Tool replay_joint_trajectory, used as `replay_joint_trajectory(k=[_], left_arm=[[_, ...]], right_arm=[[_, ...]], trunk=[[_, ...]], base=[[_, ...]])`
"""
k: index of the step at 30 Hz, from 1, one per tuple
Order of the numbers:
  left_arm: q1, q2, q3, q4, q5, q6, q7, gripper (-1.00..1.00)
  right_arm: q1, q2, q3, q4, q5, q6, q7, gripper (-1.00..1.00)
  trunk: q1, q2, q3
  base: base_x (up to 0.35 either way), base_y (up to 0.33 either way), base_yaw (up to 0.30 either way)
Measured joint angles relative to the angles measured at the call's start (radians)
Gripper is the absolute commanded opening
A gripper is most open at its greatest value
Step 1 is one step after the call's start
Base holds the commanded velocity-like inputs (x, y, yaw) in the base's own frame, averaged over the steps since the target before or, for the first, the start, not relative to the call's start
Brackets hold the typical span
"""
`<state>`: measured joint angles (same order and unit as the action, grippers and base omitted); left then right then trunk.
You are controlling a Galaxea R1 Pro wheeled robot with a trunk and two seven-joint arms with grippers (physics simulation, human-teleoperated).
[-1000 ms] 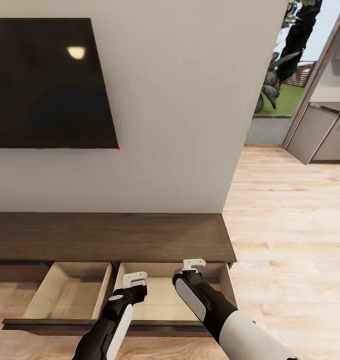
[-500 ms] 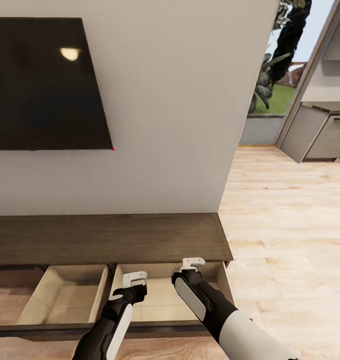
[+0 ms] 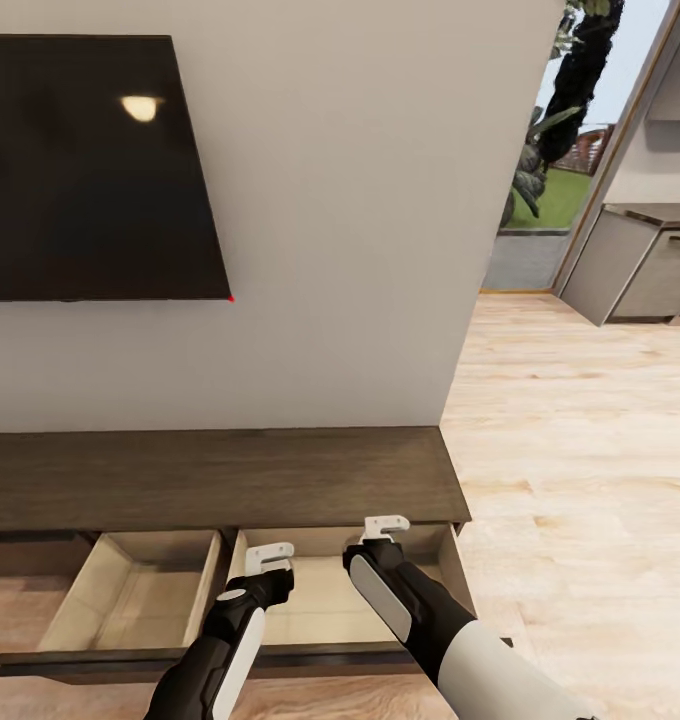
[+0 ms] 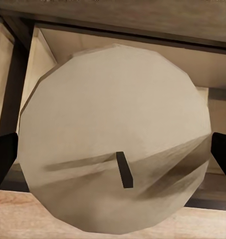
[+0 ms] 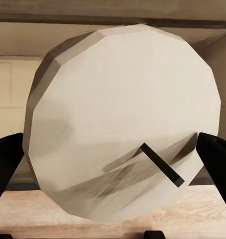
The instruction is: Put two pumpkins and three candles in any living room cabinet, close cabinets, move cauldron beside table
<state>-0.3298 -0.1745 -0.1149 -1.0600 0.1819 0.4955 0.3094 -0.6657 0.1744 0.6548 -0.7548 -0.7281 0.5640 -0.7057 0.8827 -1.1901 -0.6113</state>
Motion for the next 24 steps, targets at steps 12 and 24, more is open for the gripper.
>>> replay_joint_trajectory(k=[12, 24], left_arm=[[0.000, 0.000, -0.001, 0.001, 0.000, 0.002, 0.003, -1.00], [0.000, 0.000, -0.003, 0.002, 0.000, 0.003, 0.005, -1.00]], right_arm=[[0.000, 0.000, -0.003, 0.024, -0.021, 0.031, -0.003, -1.00], [0.000, 0.000, -0.003, 0.025, -0.022, 0.028, -0.002, -1.00]], trunk=[[0.046, -0.084, -0.038], [0.092, -0.168, -0.075]], base=[[0.000, 0.000, 0.000], [0.000, 0.000, 0.000]])
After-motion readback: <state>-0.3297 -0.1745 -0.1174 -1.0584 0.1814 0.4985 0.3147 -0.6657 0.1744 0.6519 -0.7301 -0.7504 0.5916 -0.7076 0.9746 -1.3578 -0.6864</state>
